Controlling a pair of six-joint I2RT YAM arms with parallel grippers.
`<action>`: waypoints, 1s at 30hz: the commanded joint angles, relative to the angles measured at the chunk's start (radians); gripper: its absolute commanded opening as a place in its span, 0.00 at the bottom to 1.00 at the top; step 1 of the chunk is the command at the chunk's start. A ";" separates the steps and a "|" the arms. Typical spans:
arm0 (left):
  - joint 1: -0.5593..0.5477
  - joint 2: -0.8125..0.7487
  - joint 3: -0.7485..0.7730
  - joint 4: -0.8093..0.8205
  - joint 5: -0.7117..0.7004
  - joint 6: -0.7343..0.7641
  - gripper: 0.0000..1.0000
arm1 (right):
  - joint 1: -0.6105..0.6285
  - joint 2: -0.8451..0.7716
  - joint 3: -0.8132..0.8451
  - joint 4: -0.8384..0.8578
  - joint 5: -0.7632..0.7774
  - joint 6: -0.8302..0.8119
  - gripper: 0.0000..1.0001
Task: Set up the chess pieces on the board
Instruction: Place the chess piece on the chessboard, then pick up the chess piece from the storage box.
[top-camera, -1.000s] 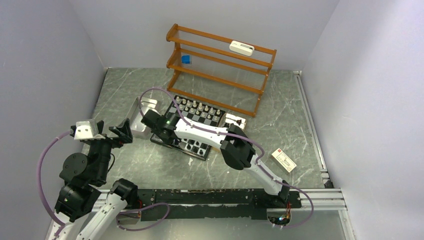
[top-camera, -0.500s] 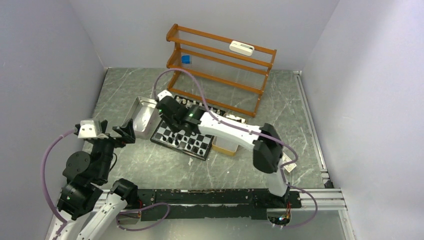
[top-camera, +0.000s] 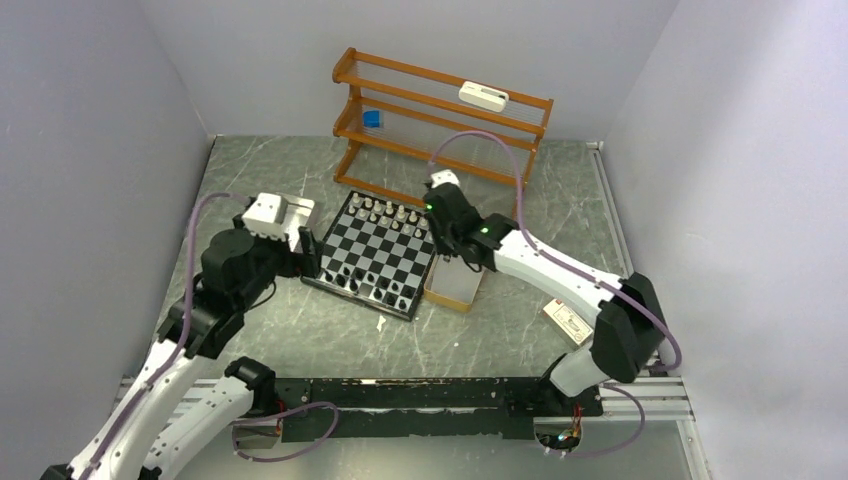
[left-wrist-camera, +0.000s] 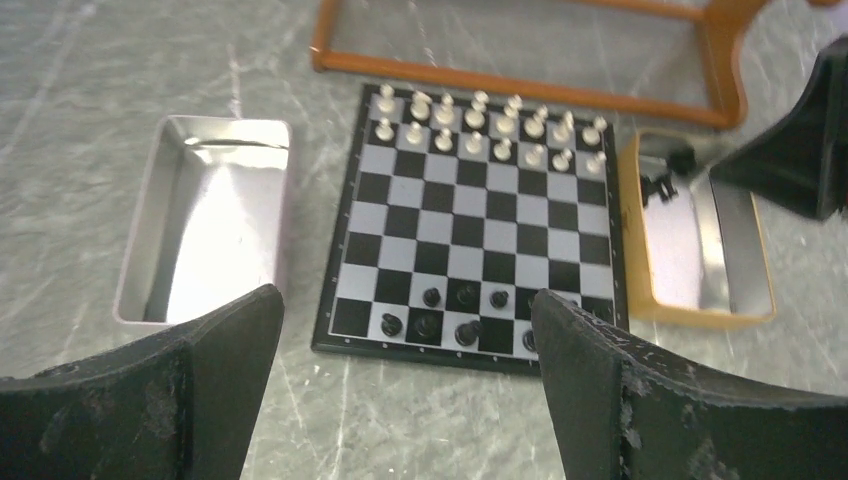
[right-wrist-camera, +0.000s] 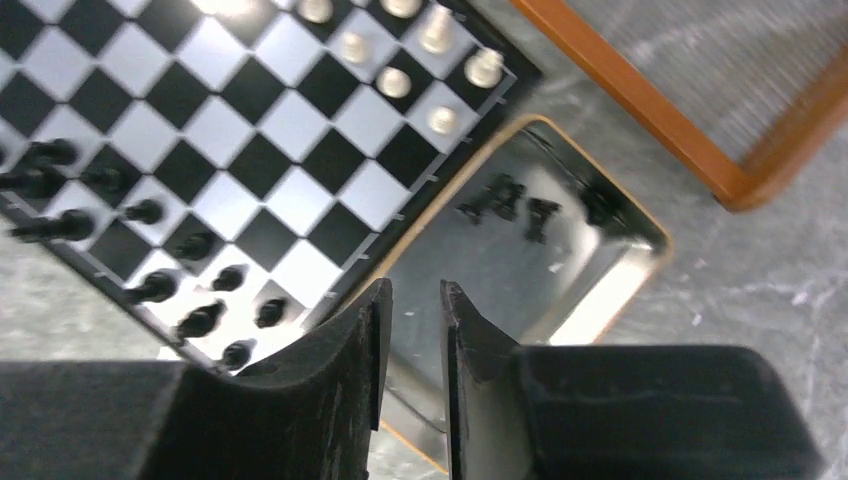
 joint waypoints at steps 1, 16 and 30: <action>-0.003 0.063 0.037 -0.015 0.152 0.056 0.98 | -0.079 -0.081 -0.135 0.127 -0.004 0.007 0.27; -0.003 0.008 -0.024 0.014 0.084 0.076 0.98 | -0.216 0.086 -0.289 0.316 0.029 -0.052 0.26; -0.004 0.002 -0.026 0.012 0.057 0.076 0.98 | -0.262 0.164 -0.302 0.371 -0.043 -0.071 0.27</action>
